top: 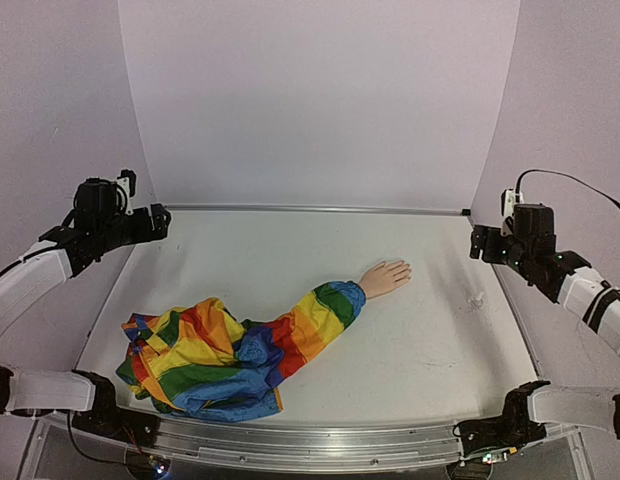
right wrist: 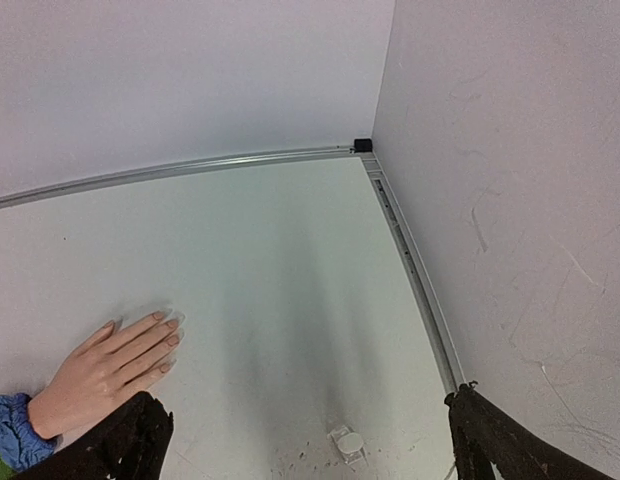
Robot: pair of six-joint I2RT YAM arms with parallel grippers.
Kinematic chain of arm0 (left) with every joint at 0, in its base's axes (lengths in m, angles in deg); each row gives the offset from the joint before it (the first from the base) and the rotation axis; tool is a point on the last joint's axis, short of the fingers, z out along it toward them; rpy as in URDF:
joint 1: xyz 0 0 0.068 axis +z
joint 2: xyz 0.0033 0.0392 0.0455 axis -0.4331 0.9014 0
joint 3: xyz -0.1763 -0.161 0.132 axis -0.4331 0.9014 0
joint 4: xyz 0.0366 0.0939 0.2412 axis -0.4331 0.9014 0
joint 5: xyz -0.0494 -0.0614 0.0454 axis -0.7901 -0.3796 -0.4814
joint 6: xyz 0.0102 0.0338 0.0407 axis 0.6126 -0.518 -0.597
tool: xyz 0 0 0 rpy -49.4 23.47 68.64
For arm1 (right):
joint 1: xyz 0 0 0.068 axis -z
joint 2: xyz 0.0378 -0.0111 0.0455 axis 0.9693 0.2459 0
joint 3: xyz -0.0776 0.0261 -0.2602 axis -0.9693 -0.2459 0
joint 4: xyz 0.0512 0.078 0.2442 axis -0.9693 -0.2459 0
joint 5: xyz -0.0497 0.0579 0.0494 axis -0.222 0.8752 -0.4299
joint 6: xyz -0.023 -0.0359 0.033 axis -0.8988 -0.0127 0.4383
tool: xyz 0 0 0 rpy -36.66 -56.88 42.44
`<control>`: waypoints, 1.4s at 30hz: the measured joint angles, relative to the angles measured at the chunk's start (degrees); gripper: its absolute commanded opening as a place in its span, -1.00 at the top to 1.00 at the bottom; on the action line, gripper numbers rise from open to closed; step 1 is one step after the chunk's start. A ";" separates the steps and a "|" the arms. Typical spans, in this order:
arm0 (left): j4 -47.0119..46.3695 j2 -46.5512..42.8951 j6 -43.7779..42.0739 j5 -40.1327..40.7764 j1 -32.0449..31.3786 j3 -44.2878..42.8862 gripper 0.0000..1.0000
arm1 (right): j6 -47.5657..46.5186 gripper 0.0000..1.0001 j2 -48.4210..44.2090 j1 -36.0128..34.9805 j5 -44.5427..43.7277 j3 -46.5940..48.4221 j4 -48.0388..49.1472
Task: Paint the nails
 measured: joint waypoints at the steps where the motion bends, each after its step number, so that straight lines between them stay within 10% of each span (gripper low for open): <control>1: 0.13 0.63 0.72 -0.72 0.44 -0.20 -0.99 | 0.39 -0.97 0.50 0.76 0.50 0.20 -0.39; 14: 0.42 7.63 8.94 -9.07 1.77 -6.12 -0.99 | 2.19 -0.97 10.71 5.53 8.07 5.09 -5.20; 23: 0.44 13.20 7.69 -11.17 -9.44 -13.09 -0.99 | 4.87 -0.96 20.37 8.33 11.69 8.02 -9.60; 42: 0.66 25.79 2.84 -11.74 -28.87 -24.06 -0.99 | 9.22 -0.14 29.35 16.85 15.58 7.76 -13.11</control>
